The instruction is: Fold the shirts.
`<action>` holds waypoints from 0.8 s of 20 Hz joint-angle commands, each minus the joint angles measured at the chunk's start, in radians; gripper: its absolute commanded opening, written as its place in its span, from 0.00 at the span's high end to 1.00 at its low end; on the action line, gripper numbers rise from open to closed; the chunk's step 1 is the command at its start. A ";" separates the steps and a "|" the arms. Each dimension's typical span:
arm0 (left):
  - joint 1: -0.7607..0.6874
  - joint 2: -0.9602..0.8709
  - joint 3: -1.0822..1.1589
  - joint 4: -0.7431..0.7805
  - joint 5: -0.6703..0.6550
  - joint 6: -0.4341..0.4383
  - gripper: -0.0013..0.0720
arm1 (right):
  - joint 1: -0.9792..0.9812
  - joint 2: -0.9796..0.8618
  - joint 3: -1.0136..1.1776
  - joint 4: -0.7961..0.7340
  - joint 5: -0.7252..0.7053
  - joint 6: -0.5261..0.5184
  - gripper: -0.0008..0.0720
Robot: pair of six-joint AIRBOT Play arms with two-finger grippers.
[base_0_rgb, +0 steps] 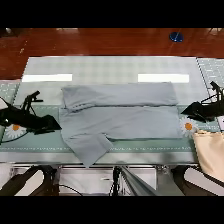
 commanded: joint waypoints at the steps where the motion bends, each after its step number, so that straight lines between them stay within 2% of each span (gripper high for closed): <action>1: 0.005 0.052 -0.156 0.000 0.039 0.034 0.21 | -0.019 0.077 -0.103 0.029 -0.036 -0.027 0.29; 7: 0.003 0.051 -0.245 -0.053 0.127 0.080 0.21 | -0.019 0.118 -0.119 0.029 -0.032 -0.026 0.29; 13: 0.003 -0.018 -0.250 -0.061 0.182 0.071 0.21 | -0.019 0.118 -0.119 0.029 -0.016 -0.023 0.29; 16: 0.001 -0.070 -0.250 -0.112 0.217 0.072 0.21 | -0.019 0.118 -0.119 0.029 -0.012 -0.022 0.29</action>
